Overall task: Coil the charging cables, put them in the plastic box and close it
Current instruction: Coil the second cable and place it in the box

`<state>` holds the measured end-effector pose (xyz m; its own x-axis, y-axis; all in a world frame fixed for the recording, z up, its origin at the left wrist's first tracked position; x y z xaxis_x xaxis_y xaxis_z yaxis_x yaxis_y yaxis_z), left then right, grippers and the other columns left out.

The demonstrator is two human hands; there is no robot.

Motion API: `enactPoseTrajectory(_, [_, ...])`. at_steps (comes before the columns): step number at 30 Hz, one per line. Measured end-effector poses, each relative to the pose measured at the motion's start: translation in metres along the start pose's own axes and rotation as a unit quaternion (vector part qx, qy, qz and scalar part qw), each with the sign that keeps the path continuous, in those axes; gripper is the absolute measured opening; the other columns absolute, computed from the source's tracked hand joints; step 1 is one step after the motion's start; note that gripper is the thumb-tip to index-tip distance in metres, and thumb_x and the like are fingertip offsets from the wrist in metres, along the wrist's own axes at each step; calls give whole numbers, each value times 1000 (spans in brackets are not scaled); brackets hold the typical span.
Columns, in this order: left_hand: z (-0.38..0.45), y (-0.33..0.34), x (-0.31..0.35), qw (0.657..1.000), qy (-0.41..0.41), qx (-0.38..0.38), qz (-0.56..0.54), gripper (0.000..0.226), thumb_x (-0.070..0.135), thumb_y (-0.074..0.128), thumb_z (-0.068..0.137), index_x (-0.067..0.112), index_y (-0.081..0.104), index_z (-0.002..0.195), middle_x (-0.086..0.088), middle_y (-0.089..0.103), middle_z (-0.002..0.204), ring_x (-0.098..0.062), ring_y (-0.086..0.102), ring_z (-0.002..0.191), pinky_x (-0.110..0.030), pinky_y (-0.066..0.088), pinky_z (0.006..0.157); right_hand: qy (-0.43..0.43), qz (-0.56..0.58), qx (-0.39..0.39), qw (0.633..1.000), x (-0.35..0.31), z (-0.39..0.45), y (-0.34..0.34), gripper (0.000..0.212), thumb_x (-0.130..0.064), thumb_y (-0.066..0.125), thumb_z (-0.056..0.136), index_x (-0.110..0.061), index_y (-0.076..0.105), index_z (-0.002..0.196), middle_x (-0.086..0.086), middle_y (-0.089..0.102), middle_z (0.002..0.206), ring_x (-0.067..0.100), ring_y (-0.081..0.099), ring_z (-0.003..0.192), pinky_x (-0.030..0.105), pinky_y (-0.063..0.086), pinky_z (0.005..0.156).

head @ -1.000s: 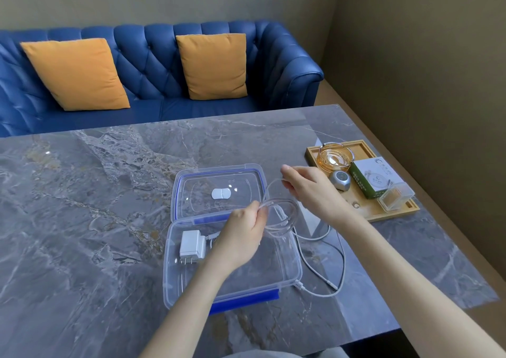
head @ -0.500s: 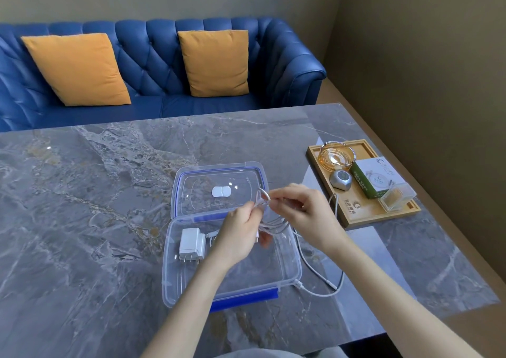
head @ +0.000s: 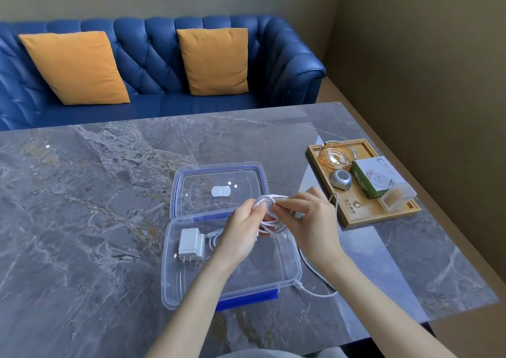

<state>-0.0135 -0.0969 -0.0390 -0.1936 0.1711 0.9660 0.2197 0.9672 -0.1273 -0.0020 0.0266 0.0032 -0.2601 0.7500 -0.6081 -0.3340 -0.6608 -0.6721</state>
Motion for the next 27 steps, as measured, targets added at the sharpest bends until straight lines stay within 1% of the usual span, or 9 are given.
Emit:
enactPoseTrajectory(3, [-3, -1, 2, 1000, 13, 11, 25, 31, 31, 37, 97, 24, 50, 70, 2, 58, 76, -14, 54, 77, -31, 40, 78, 6, 0, 89, 996, 1, -1, -9, 11, -20, 77, 69, -11, 70, 72, 0, 54, 76, 10, 48, 70, 25, 41, 53])
enactPoseTrajectory(5, [-5, -1, 4, 999, 28, 17, 19, 33, 31, 36, 97, 23, 47, 67, 4, 53, 71, -9, 50, 72, -26, 39, 74, 27, 14, 76, 997, 7, 1, -8, 20, -20, 78, 71, -11, 65, 83, -4, 52, 85, 4, 46, 76, 15, 39, 63])
enactPoseTrajectory(7, [-6, -2, 7, 999, 38, 29, -23, 35, 28, 35, 98, 19, 46, 66, 7, 50, 63, 0, 49, 60, -14, 40, 64, 67, 82, -9, 994, 14, 4, 1, 31, -24, 73, 77, -15, 60, 104, -7, 59, 94, 9, 56, 86, 14, 43, 76])
enactPoseTrajectory(9, [-7, -2, 8, 995, 36, 33, -83, 36, 24, 35, 98, 16, 46, 65, 10, 51, 57, 5, 49, 51, -7, 40, 55, 134, 236, -130, 954, 18, 3, 14, 34, -21, 66, 83, -19, 57, 116, -4, 67, 101, 13, 65, 95, 26, 51, 86])
enactPoseTrajectory(12, [-6, 0, 7, 992, 27, 27, -122, 35, 23, 35, 98, 14, 48, 66, 11, 57, 49, 3, 53, 51, -11, 44, 57, 157, 366, -195, 897, 16, 0, 22, 23, -11, 56, 89, -16, 62, 111, 2, 70, 89, 7, 66, 79, 21, 52, 76])
enactPoseTrajectory(15, [-6, 1, 1, 984, -4, 26, -176, 34, 22, 37, 97, 12, 51, 68, 10, 59, 51, -1, 57, 56, -15, 48, 62, 122, 333, -186, 916, 14, -1, 25, 15, -18, 54, 91, -26, 64, 98, -10, 64, 75, 3, 57, 70, 17, 45, 69])
enactPoseTrajectory(19, [-5, 8, -3, 928, -57, 12, -368, 30, 19, 40, 96, 8, 54, 72, 4, 53, 51, -8, 58, 57, -21, 53, 65, 117, 288, -178, 934, 16, -3, 31, 15, -31, 49, 90, -30, 60, 99, -13, 68, 88, 6, 63, 86, 27, 49, 82])
enactPoseTrajectory(23, [-2, 5, -1, 930, -59, 9, -363, 33, 22, 40, 95, 9, 53, 69, 8, 37, 40, -15, 44, 62, -23, 46, 66, 96, 233, -190, 949, 14, -2, 27, 16, -28, 50, 91, -23, 57, 105, -14, 67, 87, -3, 61, 82, 12, 44, 74])
enactPoseTrajectory(27, [-3, 4, 3, 925, -60, -21, -374, 39, 24, 40, 95, 10, 60, 64, 9, 31, 39, -10, 43, 51, -27, 39, 71, 82, 205, -210, 953, 7, 4, 20, 25, -40, 49, 88, -19, 61, 92, -9, 60, 70, 0, 51, 64, 13, 38, 60])
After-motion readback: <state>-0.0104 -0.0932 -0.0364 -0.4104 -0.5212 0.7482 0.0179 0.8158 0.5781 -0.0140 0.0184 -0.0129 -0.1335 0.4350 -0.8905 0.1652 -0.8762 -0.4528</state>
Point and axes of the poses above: each hand's wrist, its own z-axis towards the middle knuckle, its own y-axis out of the palm, x = y × z, the point moved 6 cm from there along z, towards the middle knuckle
